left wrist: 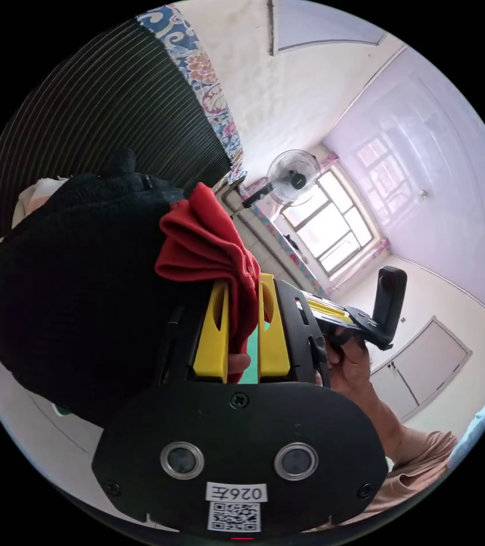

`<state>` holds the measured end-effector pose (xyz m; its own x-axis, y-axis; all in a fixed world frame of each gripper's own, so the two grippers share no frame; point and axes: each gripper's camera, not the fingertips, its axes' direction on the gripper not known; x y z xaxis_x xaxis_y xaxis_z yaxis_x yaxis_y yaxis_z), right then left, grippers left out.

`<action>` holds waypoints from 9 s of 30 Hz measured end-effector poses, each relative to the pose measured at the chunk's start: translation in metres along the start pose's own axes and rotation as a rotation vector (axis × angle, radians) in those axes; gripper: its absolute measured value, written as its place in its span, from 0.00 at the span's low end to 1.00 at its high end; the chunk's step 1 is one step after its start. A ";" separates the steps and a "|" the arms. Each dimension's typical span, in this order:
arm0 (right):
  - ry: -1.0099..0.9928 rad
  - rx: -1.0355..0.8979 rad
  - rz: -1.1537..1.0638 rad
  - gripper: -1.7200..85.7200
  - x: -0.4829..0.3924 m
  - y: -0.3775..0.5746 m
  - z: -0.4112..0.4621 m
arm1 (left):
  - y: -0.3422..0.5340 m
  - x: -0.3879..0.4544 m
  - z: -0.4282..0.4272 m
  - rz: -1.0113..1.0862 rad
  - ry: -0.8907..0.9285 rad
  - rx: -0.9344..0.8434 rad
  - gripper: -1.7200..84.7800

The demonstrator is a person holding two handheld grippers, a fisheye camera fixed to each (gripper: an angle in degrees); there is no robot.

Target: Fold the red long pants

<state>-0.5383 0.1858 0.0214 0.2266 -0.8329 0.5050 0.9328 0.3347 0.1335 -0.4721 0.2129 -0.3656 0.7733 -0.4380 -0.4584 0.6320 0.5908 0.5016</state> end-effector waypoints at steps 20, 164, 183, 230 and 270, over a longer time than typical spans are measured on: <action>-0.266 0.534 0.496 0.02 0.129 0.280 -0.334 | 0.031 0.221 0.138 0.295 0.713 -0.373 0.08; 0.795 0.008 1.129 0.00 0.229 0.666 -0.489 | 0.131 0.273 0.364 0.919 -0.221 -0.524 0.02; 0.180 -0.041 1.055 0.01 0.129 0.724 -0.636 | 0.057 0.176 0.186 0.570 0.489 -0.656 0.01; 0.684 0.090 1.328 0.00 0.346 0.736 -0.649 | -0.096 0.203 0.473 0.553 -0.085 -0.774 0.04; 0.725 -0.525 1.368 0.01 0.385 0.681 -0.555 | -0.006 0.218 0.497 0.668 -0.189 -0.901 0.01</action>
<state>0.3401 -0.1512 -0.1663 0.8520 -0.1304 -0.5070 -0.1092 0.9030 -0.4156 -0.2816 -0.2228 -0.1036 0.9852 0.0973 -0.1410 -0.1173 0.9831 -0.1407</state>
